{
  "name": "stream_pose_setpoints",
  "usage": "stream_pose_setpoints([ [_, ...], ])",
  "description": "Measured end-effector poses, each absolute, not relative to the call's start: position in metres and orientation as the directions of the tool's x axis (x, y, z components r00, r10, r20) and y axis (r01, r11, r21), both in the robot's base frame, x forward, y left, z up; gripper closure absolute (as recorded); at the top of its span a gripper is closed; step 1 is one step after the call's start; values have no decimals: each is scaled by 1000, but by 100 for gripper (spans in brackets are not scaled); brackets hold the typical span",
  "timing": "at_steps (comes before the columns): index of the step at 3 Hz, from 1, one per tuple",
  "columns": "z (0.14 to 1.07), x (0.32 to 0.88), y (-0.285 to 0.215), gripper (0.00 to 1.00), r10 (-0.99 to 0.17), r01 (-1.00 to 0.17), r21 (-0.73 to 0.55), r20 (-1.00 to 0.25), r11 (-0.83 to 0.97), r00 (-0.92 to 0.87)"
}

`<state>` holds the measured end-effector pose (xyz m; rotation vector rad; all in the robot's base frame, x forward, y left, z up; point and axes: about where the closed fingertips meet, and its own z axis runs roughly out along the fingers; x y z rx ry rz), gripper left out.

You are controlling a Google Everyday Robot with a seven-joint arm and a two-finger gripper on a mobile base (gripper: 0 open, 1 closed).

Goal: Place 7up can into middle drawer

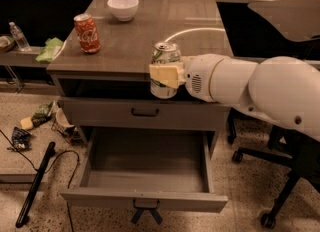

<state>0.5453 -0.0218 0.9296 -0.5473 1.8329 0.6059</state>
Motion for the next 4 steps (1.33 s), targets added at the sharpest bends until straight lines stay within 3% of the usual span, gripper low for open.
stream_pose_setpoints([
  [1,905,541,-6,100,-26,-649,201,-946,734,-323],
  [2,839,529,62,100,-12,-751,168,-973,639,-229],
  [3,772,530,83,100,-2,-788,176,-976,589,-219],
  [4,773,530,83,100,-4,-789,174,-976,589,-218],
])
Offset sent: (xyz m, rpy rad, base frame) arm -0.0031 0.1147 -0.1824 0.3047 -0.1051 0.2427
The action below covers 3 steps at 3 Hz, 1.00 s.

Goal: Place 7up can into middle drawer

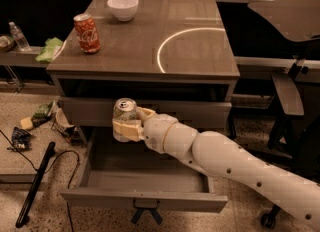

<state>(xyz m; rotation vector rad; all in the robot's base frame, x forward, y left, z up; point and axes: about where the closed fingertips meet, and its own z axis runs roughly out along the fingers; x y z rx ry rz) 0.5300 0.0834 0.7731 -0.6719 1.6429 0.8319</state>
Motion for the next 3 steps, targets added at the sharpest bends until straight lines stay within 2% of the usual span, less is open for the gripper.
stream_pose_setpoints([
  [2,741,550,41,100,-163,-844,106,-961,525,-223],
  [3,701,555,30,100,-271,-916,54,-947,398,-174],
])
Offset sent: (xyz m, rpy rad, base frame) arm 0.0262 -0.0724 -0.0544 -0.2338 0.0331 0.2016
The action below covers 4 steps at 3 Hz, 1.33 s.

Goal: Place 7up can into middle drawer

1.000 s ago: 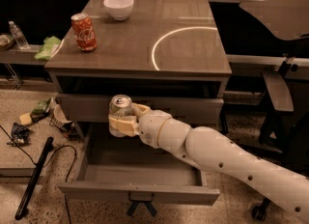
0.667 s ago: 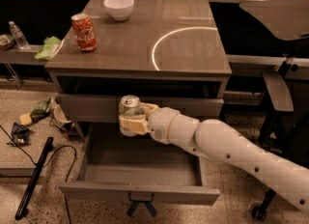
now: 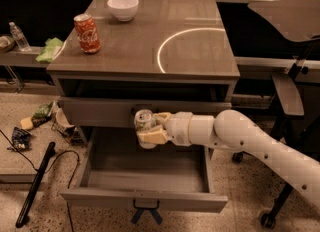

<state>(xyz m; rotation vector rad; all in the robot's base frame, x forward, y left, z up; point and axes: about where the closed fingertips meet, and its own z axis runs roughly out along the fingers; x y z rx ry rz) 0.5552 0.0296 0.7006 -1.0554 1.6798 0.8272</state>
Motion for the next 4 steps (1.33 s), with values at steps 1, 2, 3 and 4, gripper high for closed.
stream_pose_setpoints([
  [1,667,562,18,100,-339,-930,-50,-937,363,-82],
  [2,622,573,-12,100,-381,-903,-118,-923,413,-54],
  [3,580,583,-36,100,-396,-878,-121,-914,463,-83],
  [4,539,583,-51,100,-381,-858,-74,-913,509,-147],
])
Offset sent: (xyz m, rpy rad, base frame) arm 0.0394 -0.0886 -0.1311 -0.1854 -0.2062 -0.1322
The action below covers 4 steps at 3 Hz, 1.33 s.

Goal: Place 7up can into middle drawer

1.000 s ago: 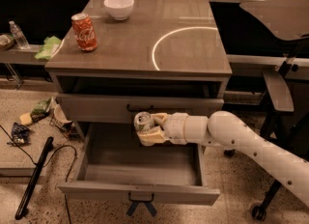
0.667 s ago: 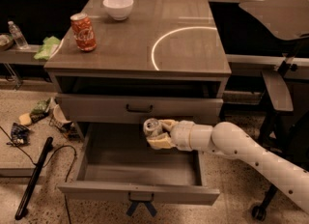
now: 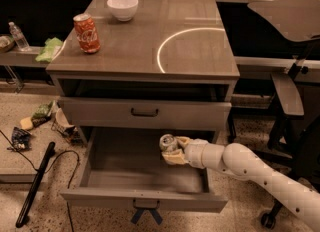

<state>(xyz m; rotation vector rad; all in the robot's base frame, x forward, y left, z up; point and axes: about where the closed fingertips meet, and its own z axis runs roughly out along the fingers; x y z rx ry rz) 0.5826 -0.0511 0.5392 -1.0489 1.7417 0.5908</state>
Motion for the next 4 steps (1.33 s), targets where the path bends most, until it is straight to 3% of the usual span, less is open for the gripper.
stream_pose_setpoints([
  [2,485,586,-52,59,-290,-795,15,-927,606,-239],
  [4,446,584,-39,0,-201,-752,116,-927,649,-316],
])
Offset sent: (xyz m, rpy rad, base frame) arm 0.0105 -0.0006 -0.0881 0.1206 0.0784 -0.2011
